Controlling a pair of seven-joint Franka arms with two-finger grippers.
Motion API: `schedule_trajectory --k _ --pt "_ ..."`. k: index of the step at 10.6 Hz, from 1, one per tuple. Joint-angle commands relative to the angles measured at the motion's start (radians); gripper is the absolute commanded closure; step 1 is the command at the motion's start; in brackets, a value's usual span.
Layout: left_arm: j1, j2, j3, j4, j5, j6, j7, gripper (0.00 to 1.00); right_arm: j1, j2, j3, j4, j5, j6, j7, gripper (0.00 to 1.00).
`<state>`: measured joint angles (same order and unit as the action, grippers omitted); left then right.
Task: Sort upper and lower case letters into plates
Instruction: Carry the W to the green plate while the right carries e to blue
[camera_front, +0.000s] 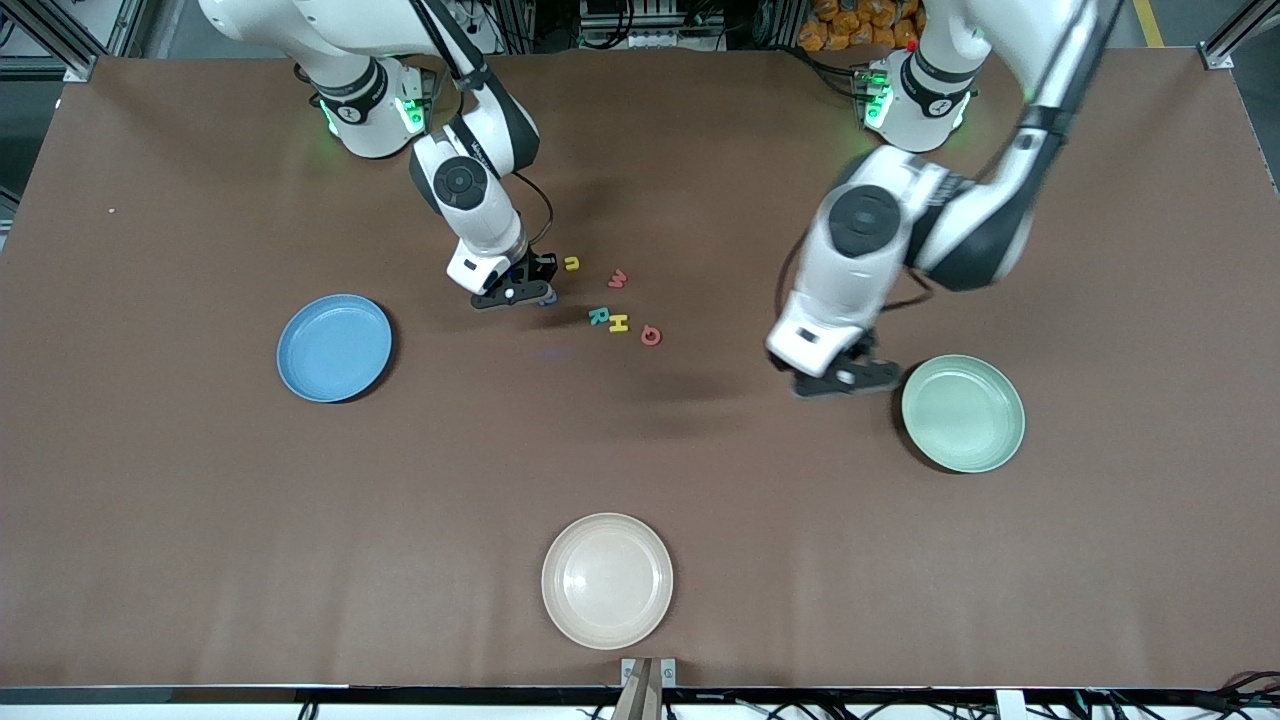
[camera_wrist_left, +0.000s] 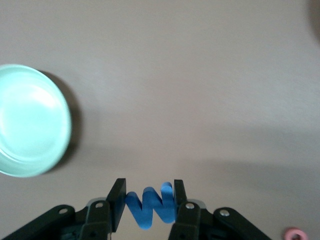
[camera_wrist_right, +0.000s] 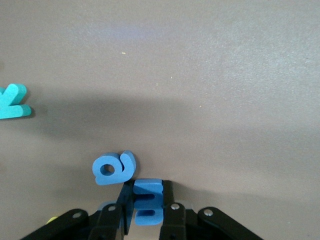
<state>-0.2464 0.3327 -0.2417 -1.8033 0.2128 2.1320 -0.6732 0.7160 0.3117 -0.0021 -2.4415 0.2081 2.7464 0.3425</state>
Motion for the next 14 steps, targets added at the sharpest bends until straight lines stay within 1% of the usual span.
schedule_trajectory --k 1,2,3,4,5,6,7,8,9,10,11,12,13,14 --pt "0.067 -0.021 0.034 -0.021 -0.015 -0.033 0.189 1.0 0.008 0.026 -0.019 0.007 -0.001 -0.004 0.012 0.81" --pt "0.079 -0.018 0.062 -0.027 -0.015 -0.04 0.248 1.0 0.008 0.023 -0.027 0.015 -0.001 -0.031 0.012 0.84" --pt "0.105 -0.009 0.077 -0.036 -0.012 -0.041 0.306 1.0 0.007 0.02 -0.041 0.051 -0.001 -0.097 0.012 0.84" --pt "0.155 0.009 0.079 -0.042 -0.01 -0.041 0.382 1.0 0.005 0.021 -0.073 0.123 -0.004 -0.229 0.007 0.84" --pt "0.177 0.029 0.088 -0.042 -0.01 -0.04 0.423 1.0 0.003 0.027 -0.103 0.227 -0.015 -0.402 0.003 0.84" --pt "0.177 0.051 0.125 -0.044 -0.009 -0.038 0.432 1.0 -0.009 0.042 -0.13 0.322 -0.05 -0.544 0.004 0.84" --pt "0.177 0.075 0.154 -0.045 -0.009 -0.027 0.461 1.0 -0.035 0.052 -0.13 0.363 -0.055 -0.591 0.001 0.84" --pt "0.182 0.1 0.176 -0.045 -0.009 -0.017 0.486 1.0 -0.052 0.052 -0.13 0.363 -0.058 -0.591 -0.011 0.87" --pt "0.182 0.127 0.183 -0.044 -0.01 0.003 0.488 1.0 -0.067 0.047 -0.131 0.363 -0.075 -0.593 -0.029 0.87" --pt "0.182 0.153 0.186 -0.044 -0.01 0.035 0.488 1.0 -0.094 0.046 -0.134 0.363 -0.12 -0.59 -0.034 0.88" --pt "0.182 0.175 0.194 -0.042 -0.01 0.054 0.488 0.86 -0.169 0.035 -0.134 0.364 -0.169 -0.599 -0.069 0.88" --pt "0.182 0.193 0.196 -0.041 -0.01 0.074 0.491 0.59 -0.217 0.029 -0.134 0.364 -0.183 -0.6 -0.118 0.88" --pt "0.182 0.201 0.215 -0.041 -0.01 0.104 0.535 0.49 -0.257 0.027 -0.147 0.367 -0.215 -0.599 -0.155 0.88" --pt "0.182 0.203 0.228 -0.041 -0.012 0.115 0.59 0.0 -0.28 0.026 -0.162 0.372 -0.263 -0.6 -0.161 0.88"
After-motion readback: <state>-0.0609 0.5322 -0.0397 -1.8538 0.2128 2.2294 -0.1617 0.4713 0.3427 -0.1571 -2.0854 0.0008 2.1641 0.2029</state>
